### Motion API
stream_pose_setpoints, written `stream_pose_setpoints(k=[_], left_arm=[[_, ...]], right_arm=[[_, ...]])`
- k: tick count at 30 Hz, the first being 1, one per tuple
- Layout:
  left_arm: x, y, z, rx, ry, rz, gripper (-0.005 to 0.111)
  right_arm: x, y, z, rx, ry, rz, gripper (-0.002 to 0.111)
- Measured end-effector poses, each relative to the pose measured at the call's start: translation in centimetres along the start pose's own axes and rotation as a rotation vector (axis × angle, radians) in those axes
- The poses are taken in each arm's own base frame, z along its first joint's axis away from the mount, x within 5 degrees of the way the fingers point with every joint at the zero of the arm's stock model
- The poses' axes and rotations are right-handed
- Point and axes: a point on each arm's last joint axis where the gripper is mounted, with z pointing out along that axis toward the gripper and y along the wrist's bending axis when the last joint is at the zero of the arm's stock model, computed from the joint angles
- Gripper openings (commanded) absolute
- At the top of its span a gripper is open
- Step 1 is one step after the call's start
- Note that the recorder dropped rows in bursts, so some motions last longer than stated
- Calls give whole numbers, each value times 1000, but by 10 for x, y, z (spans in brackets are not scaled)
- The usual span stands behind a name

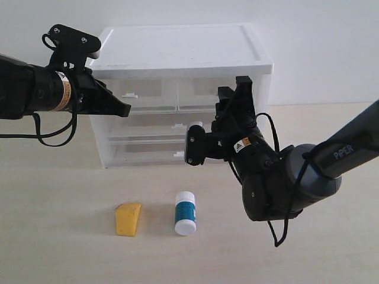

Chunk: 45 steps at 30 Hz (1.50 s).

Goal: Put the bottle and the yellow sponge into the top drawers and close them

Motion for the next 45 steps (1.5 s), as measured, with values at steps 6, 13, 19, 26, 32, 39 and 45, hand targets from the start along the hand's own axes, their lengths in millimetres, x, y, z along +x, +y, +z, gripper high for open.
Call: stream_pose_setpoints(k=[6, 13, 19, 26, 32, 39, 45], left_arm=[[0, 0, 0, 0, 0, 0, 4], [0, 0, 0, 0, 0, 0, 4], [0, 0, 0, 2, 0, 0, 4], [0, 0, 0, 2, 0, 0, 4], [0, 0, 0, 2, 0, 0, 4], [0, 0, 0, 2, 0, 0, 4], [0, 0, 0, 2, 0, 0, 4]], right_arm=[[8, 2, 3, -3, 9, -11, 34], [7, 2, 3, -2, 1, -15, 34], [7, 1, 4, -2, 6, -9, 34], [8, 1, 5, -3, 12, -6, 34], [6, 1, 4, -5, 29, 7, 34], [-10, -10, -1, 12, 40, 7, 34], [-5, -18, -6, 23, 52, -10, 34]])
